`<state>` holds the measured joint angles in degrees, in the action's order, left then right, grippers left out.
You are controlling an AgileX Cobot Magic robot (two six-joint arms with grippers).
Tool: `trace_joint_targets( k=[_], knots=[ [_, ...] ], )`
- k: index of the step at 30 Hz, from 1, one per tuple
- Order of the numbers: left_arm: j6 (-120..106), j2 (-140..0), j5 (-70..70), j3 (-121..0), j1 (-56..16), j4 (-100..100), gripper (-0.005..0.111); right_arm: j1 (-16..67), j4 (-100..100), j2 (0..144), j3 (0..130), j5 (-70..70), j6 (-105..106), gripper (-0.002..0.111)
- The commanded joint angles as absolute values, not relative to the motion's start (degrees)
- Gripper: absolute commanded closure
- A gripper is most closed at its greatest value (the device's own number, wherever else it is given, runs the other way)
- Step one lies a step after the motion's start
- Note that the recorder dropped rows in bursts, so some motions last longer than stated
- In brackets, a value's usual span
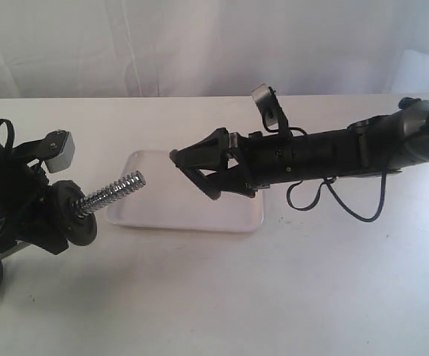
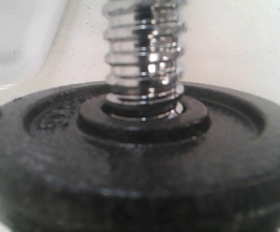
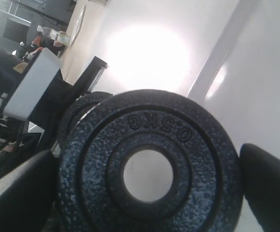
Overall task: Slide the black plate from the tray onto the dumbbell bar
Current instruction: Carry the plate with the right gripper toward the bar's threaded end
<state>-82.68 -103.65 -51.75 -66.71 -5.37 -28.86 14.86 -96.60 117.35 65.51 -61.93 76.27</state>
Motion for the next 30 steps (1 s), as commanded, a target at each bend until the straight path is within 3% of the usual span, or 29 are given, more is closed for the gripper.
trace_joint_targets(
  k=[1,30],
  knots=[
    [-82.5,-100.6,-57.0,-67.3,-5.2,-35.9,0.107,16.3,-99.9,116.1,68.5,-62.7,72.7,0.108],
    [-82.3,-100.6,-57.1,-67.3,-5.2,-36.8,0.107,22.8,-99.9,116.1,72.0,-57.2,63.7,0.108]
  ],
)
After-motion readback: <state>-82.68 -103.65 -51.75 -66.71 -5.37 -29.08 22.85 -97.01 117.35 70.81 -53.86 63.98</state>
